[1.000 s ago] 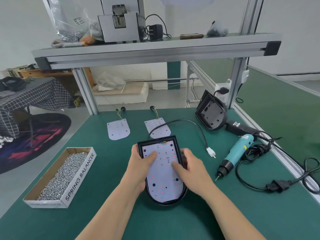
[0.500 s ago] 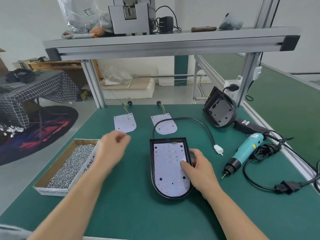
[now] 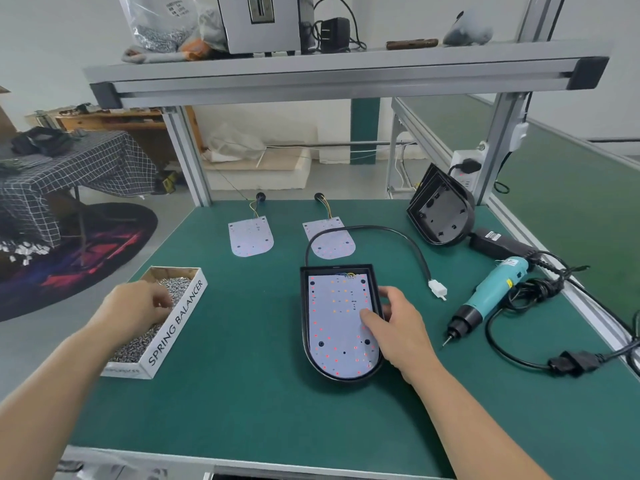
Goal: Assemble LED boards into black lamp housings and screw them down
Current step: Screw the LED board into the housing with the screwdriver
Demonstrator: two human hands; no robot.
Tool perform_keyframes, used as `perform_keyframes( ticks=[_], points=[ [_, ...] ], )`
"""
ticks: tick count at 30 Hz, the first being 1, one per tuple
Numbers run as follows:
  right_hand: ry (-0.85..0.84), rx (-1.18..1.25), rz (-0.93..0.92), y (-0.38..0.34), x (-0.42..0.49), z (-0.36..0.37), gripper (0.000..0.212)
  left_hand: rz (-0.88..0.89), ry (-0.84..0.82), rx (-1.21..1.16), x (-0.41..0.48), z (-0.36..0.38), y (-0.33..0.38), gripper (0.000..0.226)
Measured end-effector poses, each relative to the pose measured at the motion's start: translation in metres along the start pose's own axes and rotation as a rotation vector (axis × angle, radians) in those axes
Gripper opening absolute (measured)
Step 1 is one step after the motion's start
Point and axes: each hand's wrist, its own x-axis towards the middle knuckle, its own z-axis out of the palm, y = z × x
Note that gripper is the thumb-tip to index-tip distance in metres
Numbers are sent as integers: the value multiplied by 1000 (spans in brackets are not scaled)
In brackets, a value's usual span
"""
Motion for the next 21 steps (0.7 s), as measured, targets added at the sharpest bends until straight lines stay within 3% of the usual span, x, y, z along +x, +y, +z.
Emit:
perform_keyframes(
  ticks=[3,9,21],
  points=[
    [3,1,-4,1,0,0,29,-3,95,-81,-1,5,-3,23],
    [5,3,1,3,0,0,30,-4,229,-162,-5,1,-5,14],
    [7,11,-5,1,-1,1,29,-120,183,-447,-9,-2,-6,18]
  ],
)
